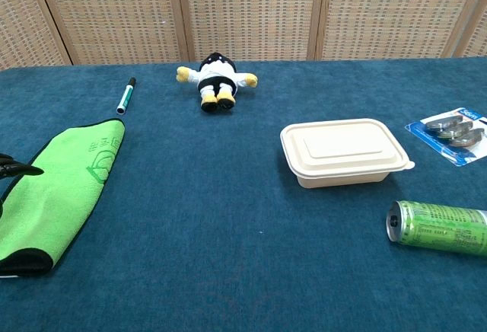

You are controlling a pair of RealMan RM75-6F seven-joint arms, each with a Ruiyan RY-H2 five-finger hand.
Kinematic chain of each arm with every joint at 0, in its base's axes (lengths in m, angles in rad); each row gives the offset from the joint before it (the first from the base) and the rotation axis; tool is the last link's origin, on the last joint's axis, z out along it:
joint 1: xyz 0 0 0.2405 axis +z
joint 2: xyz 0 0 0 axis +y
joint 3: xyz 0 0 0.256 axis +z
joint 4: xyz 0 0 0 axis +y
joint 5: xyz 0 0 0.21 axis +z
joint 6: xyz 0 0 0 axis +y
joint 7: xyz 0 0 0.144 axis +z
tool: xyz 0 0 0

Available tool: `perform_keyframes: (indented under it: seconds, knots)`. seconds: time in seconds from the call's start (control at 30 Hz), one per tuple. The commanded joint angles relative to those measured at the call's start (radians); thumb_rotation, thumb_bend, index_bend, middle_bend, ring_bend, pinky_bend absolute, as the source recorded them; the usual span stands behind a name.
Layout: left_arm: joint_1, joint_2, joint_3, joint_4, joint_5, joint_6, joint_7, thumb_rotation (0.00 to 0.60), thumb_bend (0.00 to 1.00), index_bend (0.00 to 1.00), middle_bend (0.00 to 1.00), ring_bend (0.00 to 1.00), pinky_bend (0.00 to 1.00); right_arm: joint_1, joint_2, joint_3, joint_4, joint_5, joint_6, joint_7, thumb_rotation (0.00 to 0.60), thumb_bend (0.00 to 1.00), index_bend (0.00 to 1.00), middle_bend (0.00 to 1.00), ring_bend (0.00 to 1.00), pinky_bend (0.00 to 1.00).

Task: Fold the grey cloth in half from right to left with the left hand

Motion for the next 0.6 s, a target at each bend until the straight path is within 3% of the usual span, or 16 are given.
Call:
perform_keyframes:
  seconds: [0.03,0.6]
  knots:
    - [0.015,-0.028,0.000,0.041,0.012,0.022,-0.025,0.600,0.22,0.49,0.00,0.00,0.00,0.000,0.000,0.000,0.000,0.001,-0.001,0.000,0.600,0.00,0.00,0.00,0.00,0.00]
    - [0.044,-0.129,-0.014,0.196,0.036,0.077,-0.071,0.600,0.22,0.53,0.00,0.00,0.00,0.003,0.000,-0.001,0.003,0.004,-0.011,0.001,0.600,0.00,0.00,0.00,0.00,0.00]
